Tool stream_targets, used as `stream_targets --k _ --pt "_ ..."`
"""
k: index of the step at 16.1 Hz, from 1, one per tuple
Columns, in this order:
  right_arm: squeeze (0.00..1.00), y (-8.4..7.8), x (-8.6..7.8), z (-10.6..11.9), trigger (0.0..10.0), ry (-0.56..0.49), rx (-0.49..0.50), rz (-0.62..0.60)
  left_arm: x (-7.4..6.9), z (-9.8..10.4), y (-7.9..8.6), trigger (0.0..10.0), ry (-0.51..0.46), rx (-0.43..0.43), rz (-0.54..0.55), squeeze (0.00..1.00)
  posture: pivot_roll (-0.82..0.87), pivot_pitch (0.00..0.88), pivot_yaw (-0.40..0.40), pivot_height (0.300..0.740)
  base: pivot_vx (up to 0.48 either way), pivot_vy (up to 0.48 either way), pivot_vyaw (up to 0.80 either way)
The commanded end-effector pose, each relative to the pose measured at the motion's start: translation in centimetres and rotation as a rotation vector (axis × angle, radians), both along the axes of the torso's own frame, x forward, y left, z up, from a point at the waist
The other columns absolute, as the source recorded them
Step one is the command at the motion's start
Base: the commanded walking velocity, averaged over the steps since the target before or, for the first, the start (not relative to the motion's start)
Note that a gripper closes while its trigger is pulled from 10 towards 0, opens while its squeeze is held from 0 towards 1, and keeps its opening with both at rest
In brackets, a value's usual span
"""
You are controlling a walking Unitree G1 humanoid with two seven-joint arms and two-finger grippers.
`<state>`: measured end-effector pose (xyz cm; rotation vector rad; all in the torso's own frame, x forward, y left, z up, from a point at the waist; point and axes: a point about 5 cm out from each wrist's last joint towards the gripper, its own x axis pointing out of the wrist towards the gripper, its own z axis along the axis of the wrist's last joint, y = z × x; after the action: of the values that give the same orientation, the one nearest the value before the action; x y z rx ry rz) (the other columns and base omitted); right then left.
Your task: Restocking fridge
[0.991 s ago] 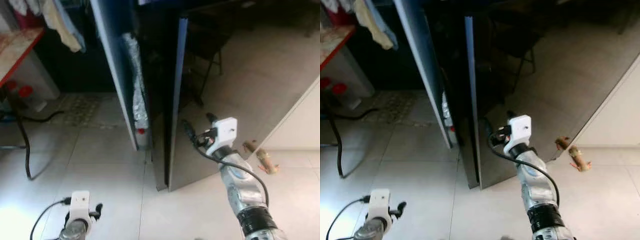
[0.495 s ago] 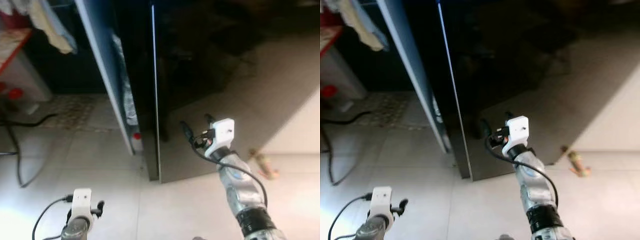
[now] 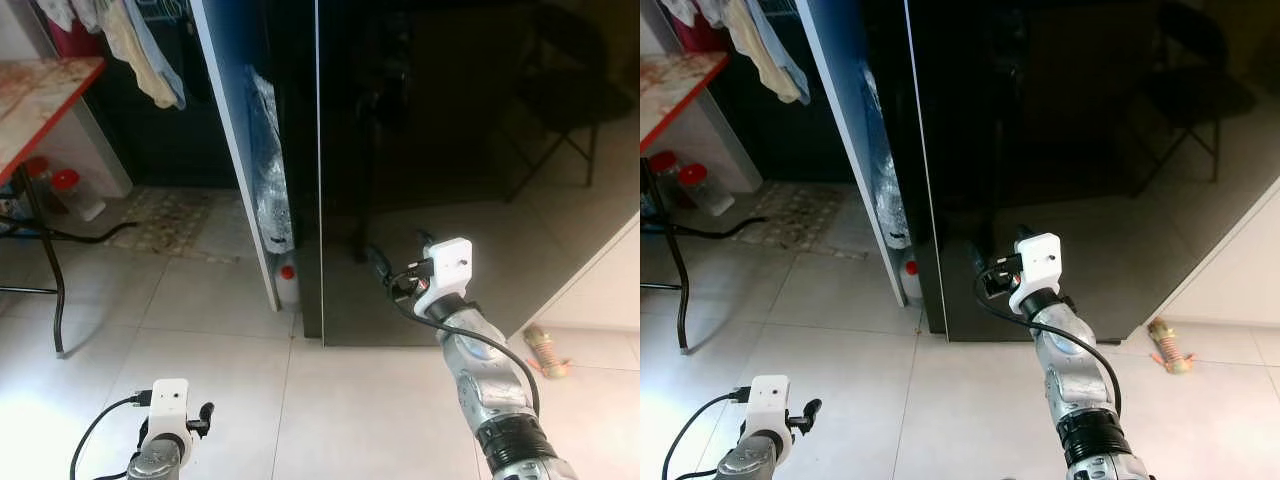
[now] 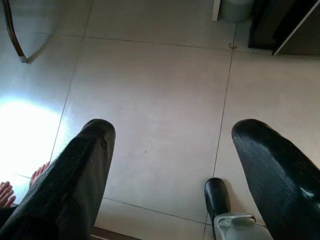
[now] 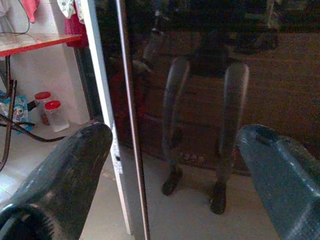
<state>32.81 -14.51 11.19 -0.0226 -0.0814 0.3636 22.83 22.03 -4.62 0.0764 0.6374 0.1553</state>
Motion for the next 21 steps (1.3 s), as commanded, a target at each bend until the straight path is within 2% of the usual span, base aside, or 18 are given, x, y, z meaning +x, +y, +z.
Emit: stream_targets --k 1,12,21 --pt "0.00 0.13 -0.04 -0.12 10.0 -0.001 0.001 -0.001 -0.64 -0.45 0.22 10.0 0.032 0.005 0.017 0.00 -0.11 0.150 0.056 0.740 0.000 0.000 0.00" --pt "0.00 0.31 -0.02 -0.27 10.0 0.004 -0.003 -0.005 -0.74 -0.43 0.57 10.0 0.036 0.013 0.018 0.00 -0.11 0.141 0.056 0.740 0.000 0.000 0.00" --pt "0.00 0.55 -0.04 -0.47 10.0 0.010 -0.022 0.004 -0.40 -0.24 0.29 10.0 0.021 0.015 0.013 0.00 -0.11 0.142 0.053 0.740 0.271 0.000 0.00"
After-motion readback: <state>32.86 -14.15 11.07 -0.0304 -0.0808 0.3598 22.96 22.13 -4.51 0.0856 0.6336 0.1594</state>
